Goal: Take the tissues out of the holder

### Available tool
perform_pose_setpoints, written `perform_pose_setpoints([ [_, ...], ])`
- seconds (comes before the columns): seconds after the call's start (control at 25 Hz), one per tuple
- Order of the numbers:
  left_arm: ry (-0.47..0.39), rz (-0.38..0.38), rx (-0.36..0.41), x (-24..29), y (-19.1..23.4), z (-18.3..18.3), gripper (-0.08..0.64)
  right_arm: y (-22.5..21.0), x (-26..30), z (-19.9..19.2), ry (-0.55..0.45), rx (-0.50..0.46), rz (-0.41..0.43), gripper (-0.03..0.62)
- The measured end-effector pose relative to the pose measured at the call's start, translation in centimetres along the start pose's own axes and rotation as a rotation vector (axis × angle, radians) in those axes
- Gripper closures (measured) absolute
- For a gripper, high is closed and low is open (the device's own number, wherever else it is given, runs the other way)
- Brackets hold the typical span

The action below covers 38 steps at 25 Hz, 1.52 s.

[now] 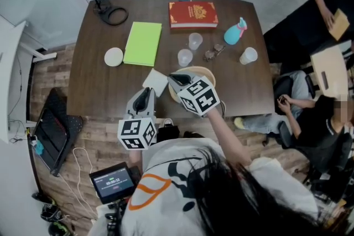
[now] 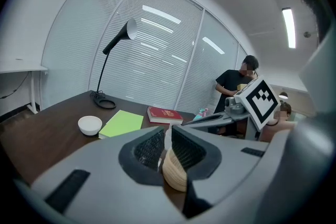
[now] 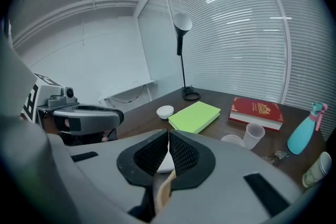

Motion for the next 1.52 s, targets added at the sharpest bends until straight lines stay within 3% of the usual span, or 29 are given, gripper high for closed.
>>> perform_pose_setpoints([
  [0.32,0.006,-0.037,0.016,-0.1,-3.9,-0.8,0.515,-0.8,-4.8,-0.9,-0.049,0.053,-0.050,0.578],
  [0.76,0.016,-0.113,0.041,-0.7,-12.6,-3.0,0.515,0.4,-11.8,-4.6,-0.049,0.024,-0.047,0.578],
  [1.16,0.024,-0.054,0.031,-3.0,-17.7,-6.1,0.515,0.7,-16.7,-7.7,-0.055,0.030,0.000,0.580],
  [1.52,0.050,-0.011,0.033,-6.4,-19.9,-8.0,0.515,1.8,-20.0,-9.0,-0.101,0.066,-0.012,0.580],
])
Point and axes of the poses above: the fingertips, and each gripper's own axes: x forward along the fingers, y to its left, z out of its top, the point moved 3 cm from there along -x, backward along the fingers, and after that the axes turned 6 degrees about -y, right-handed, at the moved point
